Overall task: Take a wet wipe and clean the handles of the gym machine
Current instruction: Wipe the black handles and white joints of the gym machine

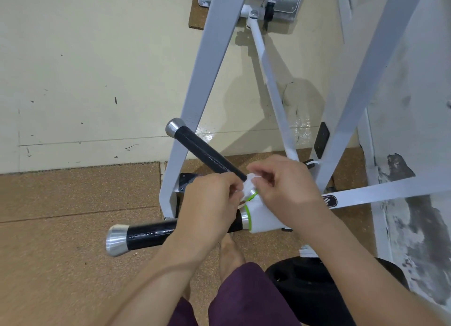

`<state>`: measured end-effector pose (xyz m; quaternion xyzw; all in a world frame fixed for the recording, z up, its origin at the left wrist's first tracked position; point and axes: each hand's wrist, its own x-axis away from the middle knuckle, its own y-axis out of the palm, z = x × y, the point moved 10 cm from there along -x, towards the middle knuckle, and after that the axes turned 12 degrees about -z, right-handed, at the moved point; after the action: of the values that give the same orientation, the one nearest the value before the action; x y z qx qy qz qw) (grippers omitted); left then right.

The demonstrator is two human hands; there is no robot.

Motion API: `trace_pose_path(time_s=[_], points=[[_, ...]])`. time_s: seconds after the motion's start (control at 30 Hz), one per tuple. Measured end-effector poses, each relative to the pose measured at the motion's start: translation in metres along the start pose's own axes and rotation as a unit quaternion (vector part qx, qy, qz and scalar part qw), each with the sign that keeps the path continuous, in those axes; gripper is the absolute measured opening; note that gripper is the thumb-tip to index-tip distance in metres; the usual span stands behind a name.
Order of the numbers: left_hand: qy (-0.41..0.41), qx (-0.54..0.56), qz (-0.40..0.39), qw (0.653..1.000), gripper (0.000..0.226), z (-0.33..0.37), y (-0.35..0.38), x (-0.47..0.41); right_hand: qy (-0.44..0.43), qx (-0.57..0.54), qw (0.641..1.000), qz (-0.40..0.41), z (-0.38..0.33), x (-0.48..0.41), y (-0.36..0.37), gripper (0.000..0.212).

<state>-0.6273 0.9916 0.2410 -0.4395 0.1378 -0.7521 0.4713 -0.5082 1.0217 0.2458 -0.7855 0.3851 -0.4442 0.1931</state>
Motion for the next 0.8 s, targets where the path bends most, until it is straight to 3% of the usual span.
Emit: trace_pose_path(time_s=[0.1, 0.23, 0.5, 0.6, 0.73, 0.8], points=[[0.005, -0.109, -0.018, 0.994, 0.016, 0.007, 0.001, -0.004, -0.022, 0.023, 0.999, -0.04, -0.01, 0.003, 0.005, 0.014], [-0.014, -0.092, -0.01, 0.996, 0.013, -0.001, -0.002, -0.009, -0.029, 0.104, 0.988, -0.11, -0.017, -0.006, 0.02, 0.019], [-0.105, -0.056, 0.046, 0.992, 0.012, -0.029, -0.014, -0.012, -0.101, 0.094, 0.99, -0.027, -0.049, -0.032, 0.025, 0.011], [-0.106, -0.003, 0.056, 0.993, 0.008, -0.027, -0.022, -0.005, -0.098, 0.024, 0.995, 0.012, -0.036, -0.021, 0.012, 0.009], [-0.102, -0.002, -0.003, 0.995, 0.01, -0.016, -0.004, 0.0, -0.056, 0.044, 0.994, -0.084, -0.022, -0.014, 0.024, 0.008], [-0.114, 0.086, -0.052, 0.988, 0.007, -0.018, 0.007, 0.004, -0.047, -0.002, 0.991, -0.123, -0.02, -0.012, 0.024, 0.007]])
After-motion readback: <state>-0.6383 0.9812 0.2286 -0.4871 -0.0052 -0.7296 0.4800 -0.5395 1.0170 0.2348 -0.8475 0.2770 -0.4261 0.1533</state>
